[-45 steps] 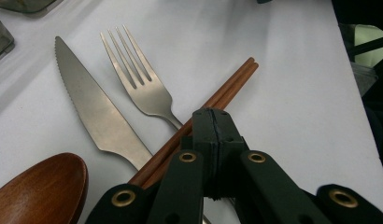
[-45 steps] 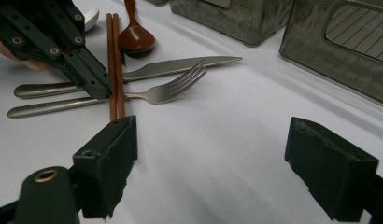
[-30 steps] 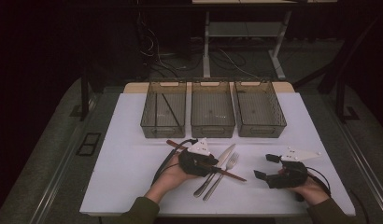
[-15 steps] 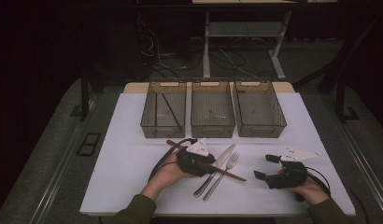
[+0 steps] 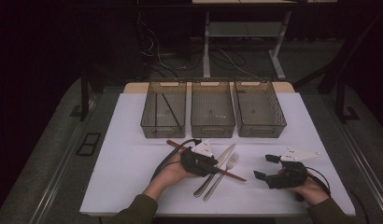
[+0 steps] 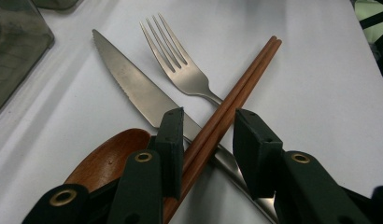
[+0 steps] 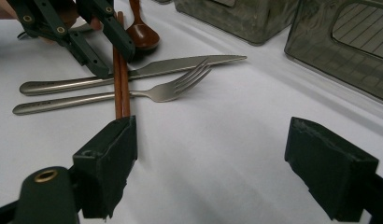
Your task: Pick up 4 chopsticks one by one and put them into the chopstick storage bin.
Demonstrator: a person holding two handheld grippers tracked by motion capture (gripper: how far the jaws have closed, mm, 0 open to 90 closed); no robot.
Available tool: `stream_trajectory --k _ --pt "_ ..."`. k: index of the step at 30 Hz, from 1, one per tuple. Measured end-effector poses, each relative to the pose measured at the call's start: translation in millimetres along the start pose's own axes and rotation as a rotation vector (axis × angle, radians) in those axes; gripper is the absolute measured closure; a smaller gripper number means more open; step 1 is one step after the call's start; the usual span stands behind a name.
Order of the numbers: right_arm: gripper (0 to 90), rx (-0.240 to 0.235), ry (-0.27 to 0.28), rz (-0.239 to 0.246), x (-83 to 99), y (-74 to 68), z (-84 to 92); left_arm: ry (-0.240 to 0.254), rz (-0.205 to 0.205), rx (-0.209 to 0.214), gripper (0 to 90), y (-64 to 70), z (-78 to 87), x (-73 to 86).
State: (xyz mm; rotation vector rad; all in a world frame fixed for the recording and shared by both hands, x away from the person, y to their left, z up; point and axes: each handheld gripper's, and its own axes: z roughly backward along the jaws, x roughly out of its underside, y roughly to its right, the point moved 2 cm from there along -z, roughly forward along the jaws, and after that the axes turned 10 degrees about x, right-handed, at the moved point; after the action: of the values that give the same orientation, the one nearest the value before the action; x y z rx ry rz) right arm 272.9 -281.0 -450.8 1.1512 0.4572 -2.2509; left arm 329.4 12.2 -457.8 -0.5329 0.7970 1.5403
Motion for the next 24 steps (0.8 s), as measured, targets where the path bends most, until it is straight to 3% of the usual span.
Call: stream_trajectory --k 24 --pt "16.8 -0.002 0.000 0.003 0.0 -0.3 0.0 0.007 0.033 0.015 70.0 -1.3 -8.3 -3.6"
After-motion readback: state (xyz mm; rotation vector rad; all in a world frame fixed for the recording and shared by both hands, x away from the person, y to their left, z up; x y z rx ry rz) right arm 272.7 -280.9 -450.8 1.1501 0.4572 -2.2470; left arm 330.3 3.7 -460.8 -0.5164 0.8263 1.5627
